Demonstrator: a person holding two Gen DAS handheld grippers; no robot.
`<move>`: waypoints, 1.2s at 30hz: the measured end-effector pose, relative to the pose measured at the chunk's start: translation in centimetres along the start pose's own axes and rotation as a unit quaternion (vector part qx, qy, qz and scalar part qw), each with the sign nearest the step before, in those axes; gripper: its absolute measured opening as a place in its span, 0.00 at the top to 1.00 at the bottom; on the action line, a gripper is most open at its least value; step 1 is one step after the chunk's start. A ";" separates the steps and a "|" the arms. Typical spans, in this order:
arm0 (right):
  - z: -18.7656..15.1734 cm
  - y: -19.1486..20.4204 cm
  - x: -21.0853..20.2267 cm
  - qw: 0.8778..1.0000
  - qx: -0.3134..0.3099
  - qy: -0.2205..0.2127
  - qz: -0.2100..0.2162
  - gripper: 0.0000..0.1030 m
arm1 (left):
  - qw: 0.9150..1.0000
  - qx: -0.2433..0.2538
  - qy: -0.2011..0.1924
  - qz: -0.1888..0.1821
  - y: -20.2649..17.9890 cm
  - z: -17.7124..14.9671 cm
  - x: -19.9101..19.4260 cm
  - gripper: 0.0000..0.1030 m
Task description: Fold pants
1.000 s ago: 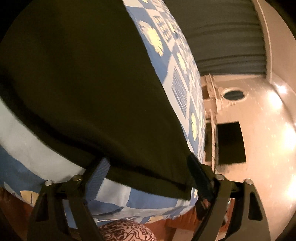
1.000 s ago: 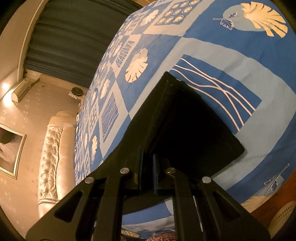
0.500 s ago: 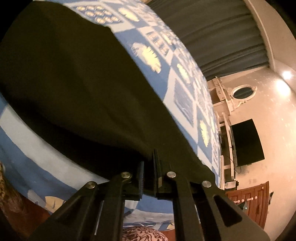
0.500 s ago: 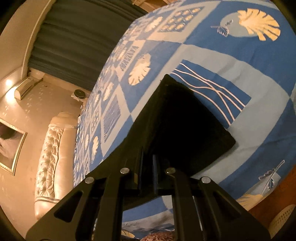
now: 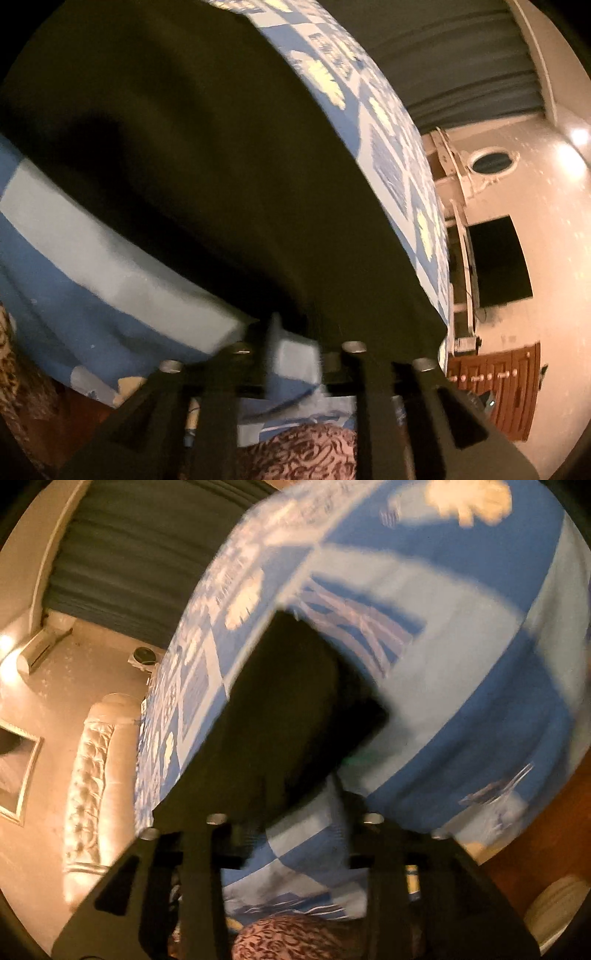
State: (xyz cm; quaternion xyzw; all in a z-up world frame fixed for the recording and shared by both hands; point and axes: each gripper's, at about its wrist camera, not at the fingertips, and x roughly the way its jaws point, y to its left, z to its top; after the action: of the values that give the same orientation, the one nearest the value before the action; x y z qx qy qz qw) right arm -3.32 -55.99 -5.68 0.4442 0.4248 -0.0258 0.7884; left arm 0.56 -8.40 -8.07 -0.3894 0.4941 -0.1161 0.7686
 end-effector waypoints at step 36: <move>5.0 -2.9 4.7 0.999 0.021 0.022 0.009 0.91 | 0.985 0.099 -0.061 0.129 8.7 14.3 -10.5 0.15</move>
State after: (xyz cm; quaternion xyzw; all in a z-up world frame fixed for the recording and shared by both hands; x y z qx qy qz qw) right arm 1.68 -59.75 -9.66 0.4649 0.4375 -0.0176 0.7695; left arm 5.86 10.25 -4.27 -0.2510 0.4783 -0.0406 0.8406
